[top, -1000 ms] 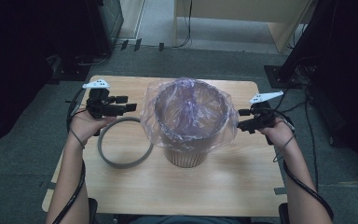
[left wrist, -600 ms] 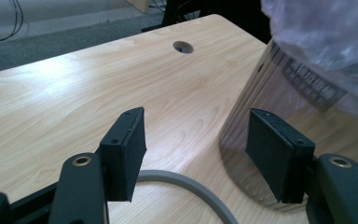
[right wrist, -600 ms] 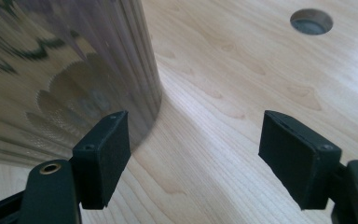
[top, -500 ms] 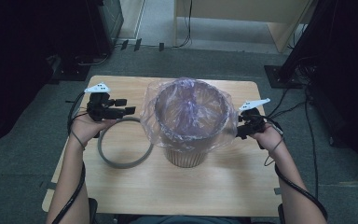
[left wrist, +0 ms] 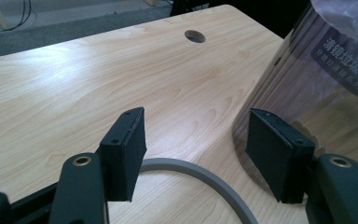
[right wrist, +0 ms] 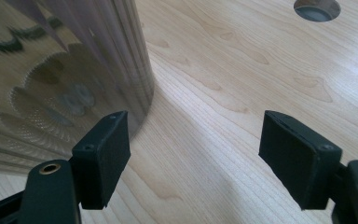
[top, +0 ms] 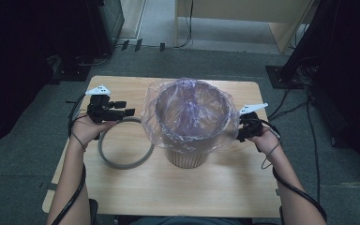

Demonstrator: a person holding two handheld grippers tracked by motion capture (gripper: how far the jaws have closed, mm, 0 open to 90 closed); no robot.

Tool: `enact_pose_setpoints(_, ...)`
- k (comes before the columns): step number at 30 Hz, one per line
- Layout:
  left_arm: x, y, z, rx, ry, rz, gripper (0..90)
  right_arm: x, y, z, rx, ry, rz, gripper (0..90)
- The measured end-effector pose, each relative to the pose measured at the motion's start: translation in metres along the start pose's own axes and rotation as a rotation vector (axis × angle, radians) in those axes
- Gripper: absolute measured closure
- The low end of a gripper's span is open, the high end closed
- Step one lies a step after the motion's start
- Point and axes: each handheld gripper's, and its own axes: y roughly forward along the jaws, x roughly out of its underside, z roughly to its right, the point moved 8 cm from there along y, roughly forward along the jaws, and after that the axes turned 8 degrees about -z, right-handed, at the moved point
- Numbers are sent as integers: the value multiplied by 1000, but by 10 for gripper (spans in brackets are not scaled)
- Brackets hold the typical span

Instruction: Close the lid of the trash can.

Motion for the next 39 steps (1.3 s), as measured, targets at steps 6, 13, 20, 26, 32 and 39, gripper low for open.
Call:
enact_pose_setpoints(6, 4, 1, -3, -7, -6, -1, 373, 3, 6, 1, 4, 1, -2, 246)
enact_pose_setpoints(13, 7, 4, -6, -10, -5, -6, 372, 10, 18, 4, 10, -4, -18, 246)
enact_pose_setpoints(20, 14, 7, -10, -11, -17, -17, 372, 16, 27, 3, 2, -28, -14, 246)
enact_pose_setpoints(26, 19, 9, -13, -13, 0, -18, 380, 20, 37, 6, 4, -33, -25, 247)
enact_pose_setpoints(32, 26, 13, -17, -22, 4, -33, 374, 23, 45, 9, 8, -19, -32, 246)
enact_pose_setpoints(39, 32, 17, -27, -45, -45, -59, 339, 28, 55, 11, 7, -40, -57, 247)
